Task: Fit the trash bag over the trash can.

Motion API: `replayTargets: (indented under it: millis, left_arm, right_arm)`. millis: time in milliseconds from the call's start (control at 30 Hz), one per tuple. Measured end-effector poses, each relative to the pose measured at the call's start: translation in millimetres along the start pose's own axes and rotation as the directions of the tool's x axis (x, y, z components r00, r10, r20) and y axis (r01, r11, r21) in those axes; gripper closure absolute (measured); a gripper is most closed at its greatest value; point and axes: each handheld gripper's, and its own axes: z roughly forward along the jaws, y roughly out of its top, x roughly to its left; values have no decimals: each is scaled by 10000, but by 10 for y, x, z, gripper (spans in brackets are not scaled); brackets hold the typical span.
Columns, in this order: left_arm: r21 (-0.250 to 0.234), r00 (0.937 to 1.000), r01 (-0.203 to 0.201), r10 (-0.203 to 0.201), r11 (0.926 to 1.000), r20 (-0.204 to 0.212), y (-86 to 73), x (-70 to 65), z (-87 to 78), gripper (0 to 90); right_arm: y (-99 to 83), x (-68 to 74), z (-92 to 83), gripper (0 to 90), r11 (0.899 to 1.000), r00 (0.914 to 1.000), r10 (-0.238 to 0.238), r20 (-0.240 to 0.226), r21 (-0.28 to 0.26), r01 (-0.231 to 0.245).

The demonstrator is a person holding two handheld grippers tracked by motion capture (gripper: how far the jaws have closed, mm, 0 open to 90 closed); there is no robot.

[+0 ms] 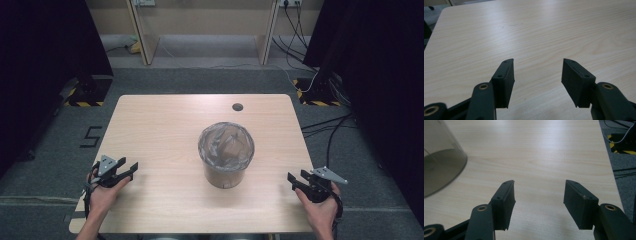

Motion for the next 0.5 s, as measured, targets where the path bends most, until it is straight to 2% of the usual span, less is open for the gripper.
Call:
replayTargets:
  millis: [100, 167, 333, 433, 500]
  left_arm:
    - [38, 9996, 278, -278, 9996, -58, -42, -4, 2, 426]
    - [77, 9994, 323, -322, 9994, -156, -45, -3, 5, 424]
    - [264, 9989, 376, -369, 9989, -294, -70, 15, 21, 410]
    - [282, 9973, 669, -659, 9974, -326, -76, 39, 17, 407]
    - [357, 9976, 562, -546, 9978, -428, -77, 55, 16, 402]
  right_arm:
    - [-35, 2, 31, 418, 9999, 10000, -78, 30, 119, 77]
    - [-39, 5, 37, 418, 9998, 9998, -170, 67, 116, 169]
    - [-41, -12, -1, 405, 10000, 9999, -48, 130, -10, 48]
    - [-64, 7, -16, 401, 10000, 10000, -40, 69, 86, 39]
    - [-68, 18, -15, 398, 9999, 10000, -41, 58, 113, 40]
